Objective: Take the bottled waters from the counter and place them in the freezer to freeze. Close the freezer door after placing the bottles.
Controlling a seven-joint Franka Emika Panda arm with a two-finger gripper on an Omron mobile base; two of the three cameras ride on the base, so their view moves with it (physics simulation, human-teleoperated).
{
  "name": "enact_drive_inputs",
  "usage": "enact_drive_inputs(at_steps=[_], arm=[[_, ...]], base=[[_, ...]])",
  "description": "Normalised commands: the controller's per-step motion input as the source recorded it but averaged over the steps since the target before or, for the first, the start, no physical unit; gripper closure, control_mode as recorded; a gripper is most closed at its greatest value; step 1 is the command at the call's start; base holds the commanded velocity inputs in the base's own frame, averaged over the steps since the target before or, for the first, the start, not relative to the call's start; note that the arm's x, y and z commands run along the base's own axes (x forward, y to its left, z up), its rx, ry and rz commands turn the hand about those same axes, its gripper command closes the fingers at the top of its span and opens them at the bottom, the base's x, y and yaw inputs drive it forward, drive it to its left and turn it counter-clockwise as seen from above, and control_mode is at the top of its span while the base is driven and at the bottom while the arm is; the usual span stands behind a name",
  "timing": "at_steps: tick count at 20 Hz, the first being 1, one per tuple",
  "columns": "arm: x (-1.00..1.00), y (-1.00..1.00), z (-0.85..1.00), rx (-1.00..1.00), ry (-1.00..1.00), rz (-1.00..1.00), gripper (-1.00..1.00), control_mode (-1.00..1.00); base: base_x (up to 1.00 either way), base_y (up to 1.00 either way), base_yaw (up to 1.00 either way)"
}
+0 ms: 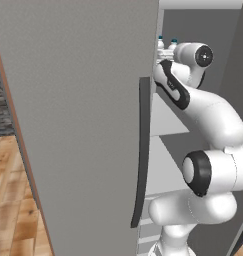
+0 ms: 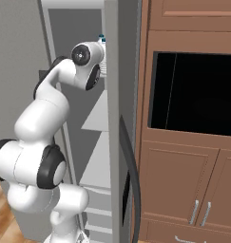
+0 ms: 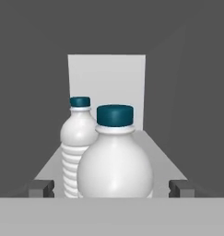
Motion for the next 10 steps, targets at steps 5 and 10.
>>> enact_drive_inputs(at_steps=[5, 10], arm=[[-0.18, 0.0, 0.07, 0.0, -0.03, 0.0, -1.0, -1.0], [-0.45, 0.0, 0.15, 0.0, -0.05, 0.0, -1.0, -1.0]], base=[[0.0, 0.0, 0.0], [0.0, 0.0, 0.0]])
